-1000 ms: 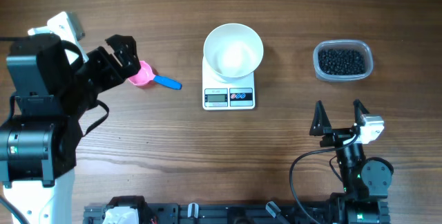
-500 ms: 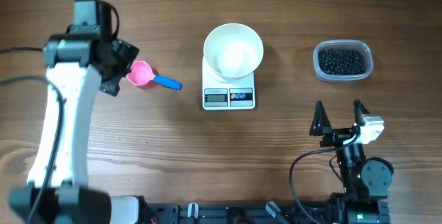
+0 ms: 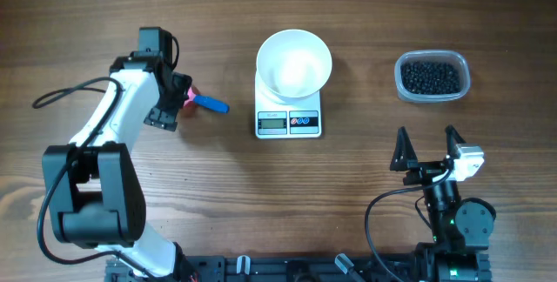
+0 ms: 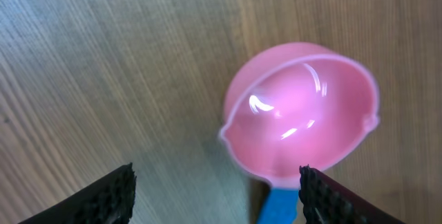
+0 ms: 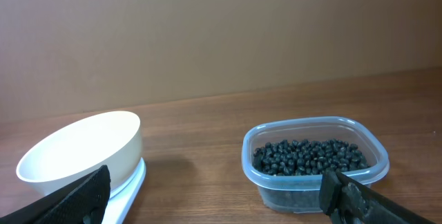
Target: Scoop item into bowl and weigh 150g on scale
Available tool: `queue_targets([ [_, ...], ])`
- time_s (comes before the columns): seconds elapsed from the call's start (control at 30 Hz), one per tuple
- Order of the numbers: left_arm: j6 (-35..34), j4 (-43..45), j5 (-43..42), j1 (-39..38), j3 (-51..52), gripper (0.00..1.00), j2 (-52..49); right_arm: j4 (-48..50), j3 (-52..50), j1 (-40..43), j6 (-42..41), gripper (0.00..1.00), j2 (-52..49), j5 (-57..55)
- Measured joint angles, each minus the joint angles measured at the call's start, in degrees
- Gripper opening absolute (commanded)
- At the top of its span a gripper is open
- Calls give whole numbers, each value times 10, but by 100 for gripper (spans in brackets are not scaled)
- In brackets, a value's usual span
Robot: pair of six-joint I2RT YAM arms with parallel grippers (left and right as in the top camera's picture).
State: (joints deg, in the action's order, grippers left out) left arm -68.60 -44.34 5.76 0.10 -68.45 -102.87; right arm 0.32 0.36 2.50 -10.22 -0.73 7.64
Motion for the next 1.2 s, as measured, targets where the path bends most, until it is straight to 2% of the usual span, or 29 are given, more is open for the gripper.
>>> queue_targets([
  [0.07, -5, 60, 0, 0, 39, 64, -2, 0, 0, 0, 0, 100, 0, 0],
  [0.13, -7, 98, 4, 0, 64, 44, -5, 0, 0, 0, 0, 100, 0, 0],
  [0.17, -6, 103, 5, 0, 69, 37, -8, 0, 0, 0, 0, 100, 0, 0],
  [0.23, -9, 107, 23, 0, 75, 13, -16, 0, 0, 0, 0, 100, 0, 0],
  [0.27, -10, 110, 30, 0, 76, 4, -17, 0, 0, 0, 0, 100, 0, 0],
  [0.4, -7, 134, 47, 12, 77, 4, -18, 0, 0, 0, 0, 100, 0, 0],
  [0.53, -7, 33, 26, 30, 54, 4, 22, 0, 0, 0, 0, 100, 0, 0],
  [0.6, -8, -31, 12, 31, 23, 4, 102, 0, 0, 0, 0, 100, 0, 0],
  [0.7, -7, -58, 1, 31, -14, 4, 257, 16, 0, 0, -30, 100, 0, 0],
  [0.77, -8, -78, -1, 31, -17, 4, 337, 10, 0, 0, -166, 100, 0, 35],
  [0.83, -7, -96, -1, 31, -17, 4, 382, 13, 0, 0, -400, 100, -1, 136],
  [0.9, -8, -105, -8, 31, -16, 4, 386, 13, 0, 0, -604, 100, -4, 233],
  [0.93, -8, -108, -17, 31, -16, 4, 382, 13, 0, 0, -655, 100, -5, 254],
  [0.97, -8, -108, -26, 31, -16, 4, 378, 13, 0, 0, -671, 100, -5, 259],
  [1.07, -8, -108, -63, 31, -16, 4, 351, 19, 0, 0, -593, 99, -13, 226],
  [1.13, -8, -107, -95, 31, -16, 4, 325, 35, 7, 0, -548, 99, -47, 208],
  [1.2, -8, -106, -127, 31, -16, 4, 304, 34, 68, 0, -507, 99, -124, 225],
])
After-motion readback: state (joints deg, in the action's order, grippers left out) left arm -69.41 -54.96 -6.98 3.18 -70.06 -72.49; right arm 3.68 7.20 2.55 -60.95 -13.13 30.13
